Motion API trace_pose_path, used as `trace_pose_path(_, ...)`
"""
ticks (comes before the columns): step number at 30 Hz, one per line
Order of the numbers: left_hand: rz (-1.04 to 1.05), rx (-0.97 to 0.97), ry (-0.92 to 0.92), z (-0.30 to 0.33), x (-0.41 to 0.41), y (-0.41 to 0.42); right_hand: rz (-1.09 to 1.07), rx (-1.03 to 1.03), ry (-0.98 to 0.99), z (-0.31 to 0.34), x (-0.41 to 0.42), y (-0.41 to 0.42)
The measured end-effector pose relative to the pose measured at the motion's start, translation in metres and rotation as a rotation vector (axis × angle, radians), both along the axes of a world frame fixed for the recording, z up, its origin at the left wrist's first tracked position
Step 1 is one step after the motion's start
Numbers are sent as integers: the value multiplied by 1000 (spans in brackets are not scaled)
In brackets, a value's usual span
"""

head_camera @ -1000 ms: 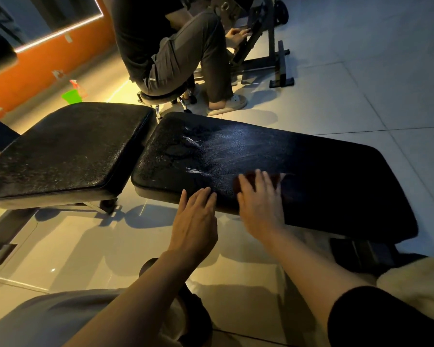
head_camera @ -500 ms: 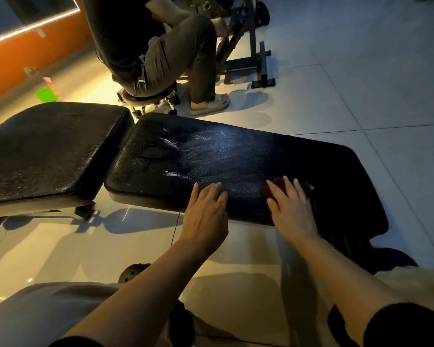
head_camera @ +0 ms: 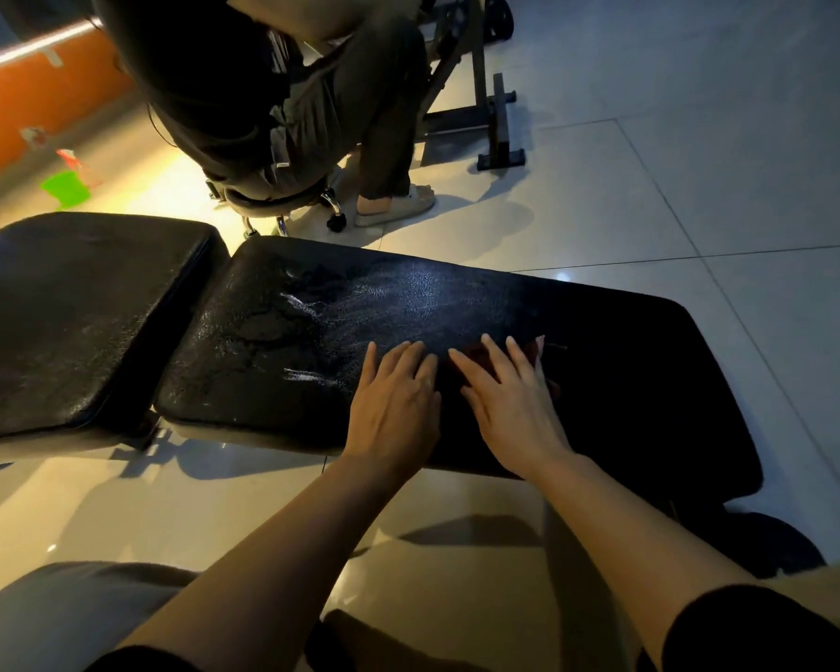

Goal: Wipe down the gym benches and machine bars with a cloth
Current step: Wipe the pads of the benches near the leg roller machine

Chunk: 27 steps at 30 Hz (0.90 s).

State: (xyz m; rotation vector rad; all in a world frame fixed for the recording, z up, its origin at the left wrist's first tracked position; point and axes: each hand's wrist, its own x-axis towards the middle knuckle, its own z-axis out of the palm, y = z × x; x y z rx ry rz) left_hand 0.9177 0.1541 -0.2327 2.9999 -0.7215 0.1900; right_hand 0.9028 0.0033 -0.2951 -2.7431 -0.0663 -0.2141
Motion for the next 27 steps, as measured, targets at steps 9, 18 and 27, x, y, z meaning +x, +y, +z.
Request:
trace_pose_path(9,49,8,15,5,65,-3,-19,-29,38,5,82,-25)
trace_pose_path(18,14,7,-19,2,107,-12,-80,25,93,0,146,-40)
trace_pose_path(27,105,42,-46,13,107,28,-199,67,75,7,157,-27)
